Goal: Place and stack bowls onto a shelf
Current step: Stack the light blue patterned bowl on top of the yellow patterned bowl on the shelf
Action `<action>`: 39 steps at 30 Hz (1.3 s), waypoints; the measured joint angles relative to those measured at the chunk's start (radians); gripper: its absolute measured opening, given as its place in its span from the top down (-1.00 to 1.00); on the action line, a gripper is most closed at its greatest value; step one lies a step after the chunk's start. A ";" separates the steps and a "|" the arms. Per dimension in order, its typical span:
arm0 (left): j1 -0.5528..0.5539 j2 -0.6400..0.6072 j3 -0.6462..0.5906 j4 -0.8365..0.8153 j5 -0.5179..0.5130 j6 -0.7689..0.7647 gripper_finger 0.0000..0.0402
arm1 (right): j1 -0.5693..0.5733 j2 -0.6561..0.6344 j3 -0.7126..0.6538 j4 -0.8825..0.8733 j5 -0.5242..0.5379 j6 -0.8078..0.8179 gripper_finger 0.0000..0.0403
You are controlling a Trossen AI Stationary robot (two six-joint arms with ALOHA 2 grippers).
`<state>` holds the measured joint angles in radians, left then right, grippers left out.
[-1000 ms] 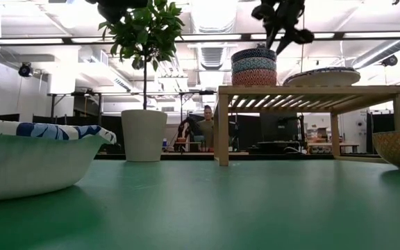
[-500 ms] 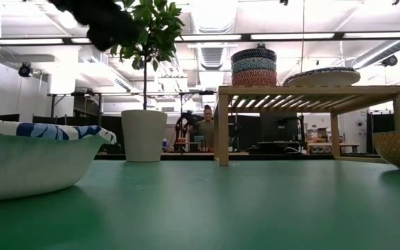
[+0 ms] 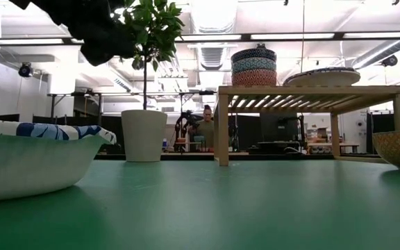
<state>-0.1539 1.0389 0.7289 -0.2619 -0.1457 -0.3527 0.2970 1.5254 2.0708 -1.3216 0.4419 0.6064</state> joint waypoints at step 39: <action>0.000 0.000 0.015 0.039 -0.007 0.079 0.70 | 0.070 -0.096 -1.079 0.066 -0.346 0.772 0.42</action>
<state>-0.1539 1.0386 0.7437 -0.2234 -0.1522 -0.2737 0.3673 1.4296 0.9921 -1.2552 0.0963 1.3781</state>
